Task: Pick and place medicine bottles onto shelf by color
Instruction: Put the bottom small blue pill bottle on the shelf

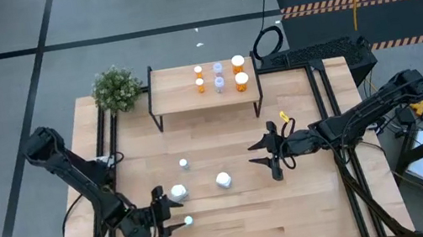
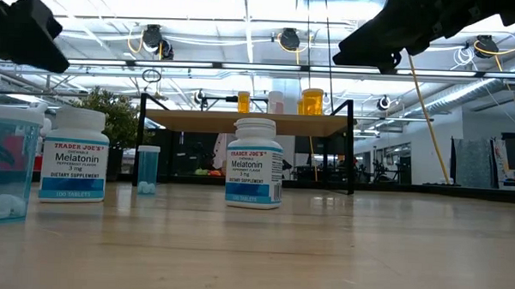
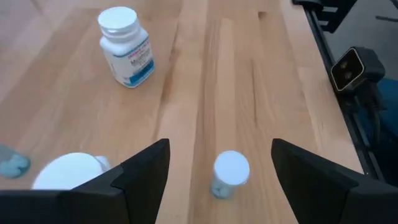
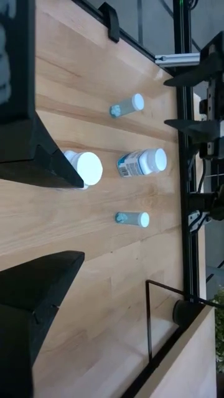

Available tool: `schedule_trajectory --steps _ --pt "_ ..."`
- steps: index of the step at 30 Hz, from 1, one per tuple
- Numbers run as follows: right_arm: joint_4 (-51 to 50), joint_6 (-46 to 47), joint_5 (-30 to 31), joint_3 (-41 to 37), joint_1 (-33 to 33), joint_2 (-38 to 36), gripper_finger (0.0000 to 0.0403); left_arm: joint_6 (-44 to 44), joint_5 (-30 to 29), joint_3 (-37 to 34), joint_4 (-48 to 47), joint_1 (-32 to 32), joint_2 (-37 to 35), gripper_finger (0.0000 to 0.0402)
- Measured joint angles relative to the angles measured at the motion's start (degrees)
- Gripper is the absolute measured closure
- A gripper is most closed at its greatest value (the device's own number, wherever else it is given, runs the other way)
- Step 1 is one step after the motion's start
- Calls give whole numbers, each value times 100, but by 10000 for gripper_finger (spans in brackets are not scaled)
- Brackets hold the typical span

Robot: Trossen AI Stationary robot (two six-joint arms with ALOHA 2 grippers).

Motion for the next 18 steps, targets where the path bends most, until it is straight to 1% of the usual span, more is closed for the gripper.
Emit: schedule_trajectory --steps 8,18 --pt "1 61 -2 -2 0 0 234 -375 1 0 158 -211 538 119" --pt "1 32 0 -4 0 0 234 -273 11 0 777 -224 1051 119"
